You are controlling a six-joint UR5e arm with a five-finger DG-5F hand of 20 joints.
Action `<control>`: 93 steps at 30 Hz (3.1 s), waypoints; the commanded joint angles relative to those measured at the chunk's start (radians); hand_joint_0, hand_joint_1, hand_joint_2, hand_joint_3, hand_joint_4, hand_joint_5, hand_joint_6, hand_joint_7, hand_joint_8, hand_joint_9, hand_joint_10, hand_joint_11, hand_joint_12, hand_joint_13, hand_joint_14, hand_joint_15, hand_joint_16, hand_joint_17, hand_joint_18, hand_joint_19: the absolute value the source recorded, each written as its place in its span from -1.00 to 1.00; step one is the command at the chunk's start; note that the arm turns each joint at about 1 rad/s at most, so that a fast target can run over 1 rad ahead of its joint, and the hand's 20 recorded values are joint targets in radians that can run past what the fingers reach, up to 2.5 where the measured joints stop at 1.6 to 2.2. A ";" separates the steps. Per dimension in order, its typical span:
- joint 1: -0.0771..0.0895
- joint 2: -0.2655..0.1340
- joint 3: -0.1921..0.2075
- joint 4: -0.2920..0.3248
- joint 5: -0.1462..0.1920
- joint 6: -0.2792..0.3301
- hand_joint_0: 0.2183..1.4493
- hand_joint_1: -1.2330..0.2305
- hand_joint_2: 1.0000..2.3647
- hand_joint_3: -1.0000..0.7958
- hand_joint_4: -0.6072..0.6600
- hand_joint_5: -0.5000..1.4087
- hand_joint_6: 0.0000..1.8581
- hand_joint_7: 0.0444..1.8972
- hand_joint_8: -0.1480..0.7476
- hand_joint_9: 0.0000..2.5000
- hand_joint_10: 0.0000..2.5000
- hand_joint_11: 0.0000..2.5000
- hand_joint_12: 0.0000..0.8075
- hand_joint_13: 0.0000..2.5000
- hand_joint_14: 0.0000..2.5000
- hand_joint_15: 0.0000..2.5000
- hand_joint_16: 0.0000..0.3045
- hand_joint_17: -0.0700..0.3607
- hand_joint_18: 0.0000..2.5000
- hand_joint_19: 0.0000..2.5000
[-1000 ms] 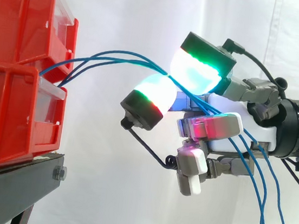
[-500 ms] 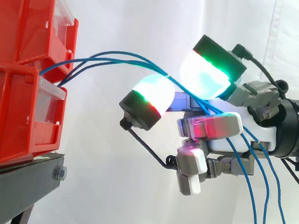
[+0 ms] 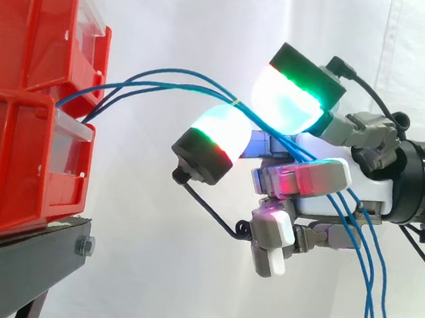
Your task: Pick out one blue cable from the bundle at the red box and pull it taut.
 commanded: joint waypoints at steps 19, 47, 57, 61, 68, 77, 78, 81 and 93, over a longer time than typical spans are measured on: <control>0.001 0.000 0.000 0.000 0.000 0.000 -0.16 -0.58 -0.99 -0.38 -0.22 -0.54 0.03 -0.19 -0.06 0.18 -0.98 -0.37 -0.19 -0.07 -0.98 -0.62 -0.77 -0.31 -0.22 -0.56; 0.001 0.000 0.000 -0.002 -0.008 0.000 -0.39 -0.41 -0.97 -0.17 -0.15 -0.52 -0.03 -0.12 -0.08 0.20 -0.98 -0.40 -0.15 -0.06 -0.98 -0.62 -0.75 -0.27 -0.23 -0.52; 0.001 0.000 0.000 -0.003 -0.009 0.000 -0.19 -0.58 -1.00 -0.44 -0.19 -0.54 0.00 -0.12 -0.06 0.24 -0.97 -0.32 -0.18 -0.06 -0.98 -0.62 -0.77 -0.31 -0.22 -0.55; 0.001 0.000 0.000 0.000 -0.009 0.000 -0.28 -0.56 -1.00 -0.44 -0.16 -0.54 0.01 -0.15 -0.08 0.24 -0.97 -0.32 -0.19 -0.05 -0.98 -0.62 -0.77 -0.31 -0.21 -0.54; 0.001 0.000 0.000 -0.003 -0.009 0.000 -0.56 -0.33 -1.00 -0.44 -0.07 -0.52 -0.02 -0.20 -0.04 0.26 -0.97 -0.37 -0.10 -0.03 -0.99 -0.63 -0.72 -0.23 -0.18 -0.56; -0.001 0.000 0.000 -0.002 -0.009 0.000 -0.44 -0.09 -1.00 -0.44 -0.08 -0.53 -0.06 -0.16 -0.10 0.23 -0.98 -0.37 -0.14 -0.05 -0.99 -0.62 -0.74 -0.26 -0.22 -0.52; -0.001 0.000 0.000 -0.002 -0.009 0.000 -0.43 -0.11 -0.99 -0.39 -0.09 -0.53 -0.05 -0.15 -0.11 0.23 -0.98 -0.39 -0.15 -0.05 -0.98 -0.62 -0.74 -0.26 -0.22 -0.52; -0.001 0.000 0.000 -0.002 -0.008 0.000 -0.42 -0.18 -0.98 -0.26 -0.11 -0.53 -0.05 -0.16 -0.10 0.24 -0.98 -0.37 -0.14 -0.04 -0.99 -0.62 -0.74 -0.26 -0.22 -0.52; -0.004 0.000 -0.002 0.000 -0.009 0.000 -0.42 -0.37 -0.97 -0.10 -0.13 -0.53 -0.03 -0.11 -0.08 0.22 -0.97 -0.36 -0.14 -0.05 -0.99 -0.62 -0.74 -0.26 -0.21 -0.52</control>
